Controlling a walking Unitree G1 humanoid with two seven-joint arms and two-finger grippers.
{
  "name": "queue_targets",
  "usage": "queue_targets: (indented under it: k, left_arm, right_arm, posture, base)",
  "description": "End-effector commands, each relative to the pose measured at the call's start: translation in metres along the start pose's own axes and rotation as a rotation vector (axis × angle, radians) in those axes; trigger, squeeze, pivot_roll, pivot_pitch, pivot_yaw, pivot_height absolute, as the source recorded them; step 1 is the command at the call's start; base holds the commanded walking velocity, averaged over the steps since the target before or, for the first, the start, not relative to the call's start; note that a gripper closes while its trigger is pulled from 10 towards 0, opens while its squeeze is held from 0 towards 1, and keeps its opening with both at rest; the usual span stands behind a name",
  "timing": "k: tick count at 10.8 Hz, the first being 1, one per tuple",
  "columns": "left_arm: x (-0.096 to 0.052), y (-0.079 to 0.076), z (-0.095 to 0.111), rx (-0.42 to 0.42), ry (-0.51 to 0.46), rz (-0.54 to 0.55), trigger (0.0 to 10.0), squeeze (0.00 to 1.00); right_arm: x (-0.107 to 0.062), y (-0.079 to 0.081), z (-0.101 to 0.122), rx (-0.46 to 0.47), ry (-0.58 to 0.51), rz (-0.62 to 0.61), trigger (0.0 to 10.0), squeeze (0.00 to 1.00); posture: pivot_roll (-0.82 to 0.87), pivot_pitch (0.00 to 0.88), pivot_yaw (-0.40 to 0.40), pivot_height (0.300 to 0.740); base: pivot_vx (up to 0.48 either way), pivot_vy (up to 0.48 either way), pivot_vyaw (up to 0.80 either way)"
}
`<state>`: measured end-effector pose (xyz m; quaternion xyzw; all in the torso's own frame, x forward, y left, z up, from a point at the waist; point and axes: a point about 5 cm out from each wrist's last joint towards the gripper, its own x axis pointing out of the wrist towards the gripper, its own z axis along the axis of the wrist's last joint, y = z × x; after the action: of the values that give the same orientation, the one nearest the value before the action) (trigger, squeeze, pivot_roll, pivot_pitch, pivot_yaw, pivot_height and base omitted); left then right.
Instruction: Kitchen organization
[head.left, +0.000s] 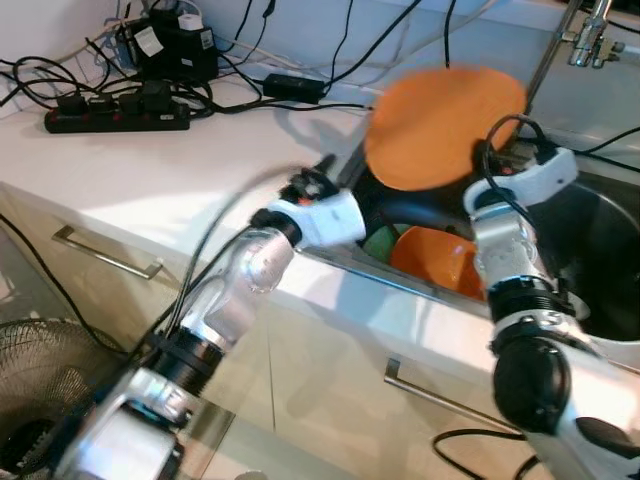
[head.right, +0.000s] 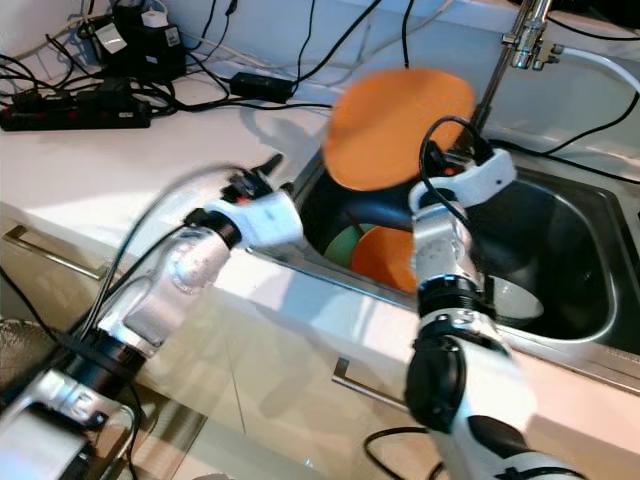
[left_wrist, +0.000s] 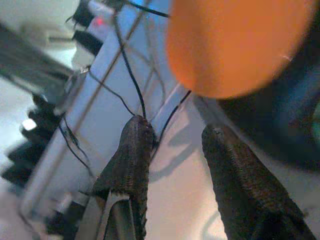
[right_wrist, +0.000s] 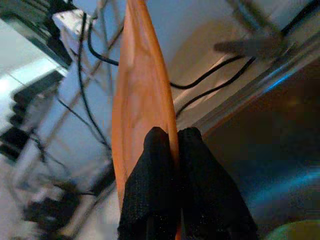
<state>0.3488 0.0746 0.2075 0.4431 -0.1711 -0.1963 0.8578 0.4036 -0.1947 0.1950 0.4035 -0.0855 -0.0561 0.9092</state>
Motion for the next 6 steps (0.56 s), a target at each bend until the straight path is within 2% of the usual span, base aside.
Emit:
queue_targets:
  k: [1,2,3,4,6]
  left_arm:
    - [-0.001,0.003,0.002,-0.061,-0.002,0.003,10.0,0.00]
    - [-0.007,0.002,0.004,-0.283,0.007,-0.011,10.0,0.00]
    - [-0.011,0.002,0.005,-0.420,0.011,-0.012,10.0,0.00]
    - [-0.014,0.003,0.004,-0.499,0.021,-0.009,10.0,0.00]
    - [-0.020,0.000,0.000,-0.551,0.057,-0.029,10.0,0.00]
  right_arm:
    - [0.003,0.005,0.011,-0.054,-0.047,0.014,8.2,0.00]
    - [0.000,-0.005,0.008,-0.211,-0.035,-0.013,10.0,0.00]
    - [-0.003,-0.013,0.003,-0.266,-0.022,-0.034,10.0,0.00]
    - [-0.005,-0.019,0.000,-0.282,-0.010,-0.059,10.0,0.00]
    - [-0.010,-0.030,-0.011,-0.304,0.045,-0.095,10.0,0.00]
  posture:
    - [0.26,0.018,-0.053,0.740]
    - [0.26,0.018,-0.052,0.740]
    - [0.27,0.020,-0.051,0.740]
    - [0.27,0.018,-0.050,0.740]
    - [0.28,0.010,-0.050,0.740]
  base:
    - [0.000,0.000,0.00]
    - [0.000,0.000,0.00]
    - [0.000,0.000,0.00]
    - [0.000,0.000,0.00]
    - [0.000,0.000,0.00]
